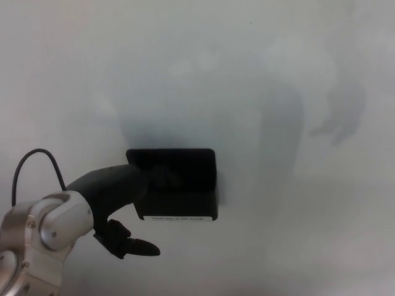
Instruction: A magnetic marker holder is on the left hand side of the white board, the robot put the index and middle finger into the opening of the container and pull off the magnetic holder and hand it to a human on the left hand side.
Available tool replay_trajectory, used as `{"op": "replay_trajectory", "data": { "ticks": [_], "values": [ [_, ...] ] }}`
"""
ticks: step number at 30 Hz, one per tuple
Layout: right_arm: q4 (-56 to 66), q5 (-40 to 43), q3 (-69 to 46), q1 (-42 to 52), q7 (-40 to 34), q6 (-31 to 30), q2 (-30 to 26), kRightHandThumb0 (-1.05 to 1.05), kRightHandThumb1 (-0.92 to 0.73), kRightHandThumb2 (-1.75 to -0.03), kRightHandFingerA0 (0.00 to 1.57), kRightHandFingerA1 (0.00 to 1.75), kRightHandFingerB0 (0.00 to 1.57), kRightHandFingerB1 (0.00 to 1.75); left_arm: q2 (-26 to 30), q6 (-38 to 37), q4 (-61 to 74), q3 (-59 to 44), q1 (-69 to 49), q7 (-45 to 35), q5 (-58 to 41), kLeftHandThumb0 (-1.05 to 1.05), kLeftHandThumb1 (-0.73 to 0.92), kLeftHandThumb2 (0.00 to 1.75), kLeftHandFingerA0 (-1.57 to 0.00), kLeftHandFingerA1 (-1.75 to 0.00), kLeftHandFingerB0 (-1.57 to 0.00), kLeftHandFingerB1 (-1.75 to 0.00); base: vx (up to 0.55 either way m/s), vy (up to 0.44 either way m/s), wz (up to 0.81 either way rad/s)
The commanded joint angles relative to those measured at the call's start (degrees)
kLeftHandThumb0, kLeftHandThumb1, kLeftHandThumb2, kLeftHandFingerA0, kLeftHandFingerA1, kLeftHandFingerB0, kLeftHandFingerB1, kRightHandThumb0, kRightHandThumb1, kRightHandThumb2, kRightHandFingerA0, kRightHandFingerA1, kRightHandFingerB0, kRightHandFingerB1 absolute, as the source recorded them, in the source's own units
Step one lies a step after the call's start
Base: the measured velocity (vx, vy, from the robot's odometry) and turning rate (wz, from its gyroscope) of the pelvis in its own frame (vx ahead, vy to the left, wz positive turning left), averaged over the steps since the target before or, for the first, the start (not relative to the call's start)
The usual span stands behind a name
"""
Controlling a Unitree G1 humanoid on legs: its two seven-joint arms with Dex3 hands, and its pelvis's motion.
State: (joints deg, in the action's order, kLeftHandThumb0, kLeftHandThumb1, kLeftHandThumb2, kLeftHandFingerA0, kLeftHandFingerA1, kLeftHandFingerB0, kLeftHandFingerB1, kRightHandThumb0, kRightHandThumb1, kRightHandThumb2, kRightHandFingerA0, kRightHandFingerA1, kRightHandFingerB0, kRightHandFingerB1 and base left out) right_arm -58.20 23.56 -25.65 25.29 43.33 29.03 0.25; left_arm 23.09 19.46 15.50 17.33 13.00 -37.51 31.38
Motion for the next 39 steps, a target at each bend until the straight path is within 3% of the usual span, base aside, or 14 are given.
{"op": "replay_trajectory", "data": {
  "ticks": [1, 7, 8, 12, 13, 14, 16, 17, 19, 20, 21, 22, 25, 39],
  "values": [
    [-0.9, 0.8, -0.7, -0.2, 0.4, 0.2, -0.8, -0.70, -0.69, -0.61, 0.71, 0.51, 0.43, 0.34, 0.9, 1.8, -2.2, 1.0, 0.5, 0.9, 1.3, -0.59, 0.48, 0.55, -0.21, -0.39, -0.19, -0.31, 0.00, 0.000, 0.00],
    [-0.4, 0.1, -0.3, 0.1, -0.5, 2.0, -0.5, -0.68, -0.72, -0.62, 0.69, 0.52, 0.41, 0.33, 0.6, 1.1, -5.0, 2.7, 1.1, 1.9, 2.0, -0.61, 0.49, 0.55, -0.21, -0.39, -0.19, -0.32, 0.00, 0.000, 0.00],
    [-0.3, 0.1, -0.4, 0.1, -0.6, 2.1, -0.5, -0.69, -0.57, -0.98, 0.62, 0.63, 0.33, 0.49, 0.6, 1.3, -5.4, 3.0, 1.3, 1.9, 2.1, -0.61, 0.49, 0.55, -0.20, -0.38, -0.18, -0.31, 0.00, 0.000, 0.00],
    [-0.4, 0.2, -0.4, 0.0, -0.5, 2.1, -0.5, -0.69, -0.57, -0.98, 0.62, 0.63, 0.33, 0.49, 0.7, 1.8, -5.8, 3.6, 1.6, 2.0, 2.0, -0.61, 0.49, 0.55, -0.20, -0.38, -0.18, -0.31, 0.00, 0.000, 0.00],
    [-0.5, 0.4, -0.4, -0.1, -0.2, 1.6, -0.6, -0.69, -0.71, -0.61, 0.69, 0.52, 0.43, 0.33, 0.3, 2.3, -7.6, 4.5, 2.7, 2.0, 2.6, -0.63, 0.50, 0.55, -0.22, -0.37, -0.19, -0.30, 0.00, 0.000, 0.00],
    [-0.6, 0.5, -0.4, -0.2, 0.0, 1.3, -0.7, -0.69, -0.71, -0.61, 0.69, 0.52, 0.43, 0.33, 0.0, 2.7, -8.9, 5.2, 3.5, 2.0, 3.1, -0.63, 0.50, 0.55, -0.22, -0.37, -0.19, -0.30, 0.00, 0.000, 0.00],
    [-0.9, 0.2, -0.2, -0.4, -0.4, 1.3, -0.7, -0.70, -0.70, -0.62, 0.73, 0.52, 0.42, 0.33, -1.0, 3.0, -11.9, 5.9, 4.8, 2.7, 3.1, -0.32, 0.22, 0.85, -0.11, -0.52, -0.08, -0.50, 0.00, 0.000, 0.00],
    [-0.8, 0.5, -0.3, -0.2, 0.1, 1.0, -0.6, -0.69, -0.70, -0.61, 0.75, 0.52, 0.43, 0.34, -1.3, 3.0, -13.1, 6.2, 5.5, 2.9, 3.1, -0.61, 0.48, 0.55, -0.52, -0.54, -0.20, -0.31, 0.00, 0.000, 0.00],
    [-0.5, 0.4, -0.1, -0.1, -0.1, 0.8, -0.5, -0.71, -0.69, -0.61, 0.70, 0.51, 0.41, 0.33, -1.7, 3.5, -15.0, 6.6, 6.5, 2.9, 3.0, -0.64, 0.40, 0.71, -0.74, -0.84, -0.15, -0.39, 0.00, 0.000, 0.00],
    [-0.2, 0.0, 0.1, 0.0, -0.6, 0.7, -0.5, -0.71, -0.69, -0.61, 0.70, 0.51, 0.41, 0.33, -2.3, 4.1, -16.7, 6.8, 7.6, 2.8, 2.9, -0.64, 0.40, 0.71, -0.74, -0.84, -0.15, -0.39, 0.00, 0.000, 0.00],
    [-0.5, 0.3, 0.0, -0.1, -0.5, 0.4, -0.5, -0.71, -0.54, -0.95, 0.62, 0.62, 0.34, 0.48, -2.7, 4.5, -18.3, 6.9, 8.6, 2.6, 2.6, -0.63, 0.40, 0.72, -0.44, -0.55, -0.12, -0.38, 0.00, 0.000, 0.00],
    [-1.1, 0.7, -0.3, -0.3, -0.1, 0.2, -0.5, -0.69, -0.70, -0.62, 0.70, 0.50, 0.42, 0.33, -3.2, 4.7, -20.7, 7.1, 10.0, 2.4, 2.3, -0.63, 0.40, 0.71, -0.33, -0.50, -0.12, -0.38, 0.00, 0.000, 0.00],
    [-1.4, 0.8, -0.5, -0.4, 0.1, 0.4, -0.7, -0.70, -0.69, -0.62, 0.73, 0.52, 0.43, 0.34, -3.9, 4.8, -23.8, 7.4, 12.0, 2.1, 2.1, -0.59, 0.42, 0.66, -0.22, -0.44, -0.15, -0.36, 0.00, 0.000, 0.00],
    [0.9, 0.3, 0.3, 0.6, -1.0, -0.2, -0.1, -0.70, -0.68, -0.61, 0.73, 0.51, 0.43, 0.33, -7.1, 0.5, -44.7, 8.2, 22.6, 0.9, -1.3, -0.64, 0.44, 0.54, -0.54, -0.45, -0.24, -0.30, 0.00, 0.000, 0.01]
  ]
}}
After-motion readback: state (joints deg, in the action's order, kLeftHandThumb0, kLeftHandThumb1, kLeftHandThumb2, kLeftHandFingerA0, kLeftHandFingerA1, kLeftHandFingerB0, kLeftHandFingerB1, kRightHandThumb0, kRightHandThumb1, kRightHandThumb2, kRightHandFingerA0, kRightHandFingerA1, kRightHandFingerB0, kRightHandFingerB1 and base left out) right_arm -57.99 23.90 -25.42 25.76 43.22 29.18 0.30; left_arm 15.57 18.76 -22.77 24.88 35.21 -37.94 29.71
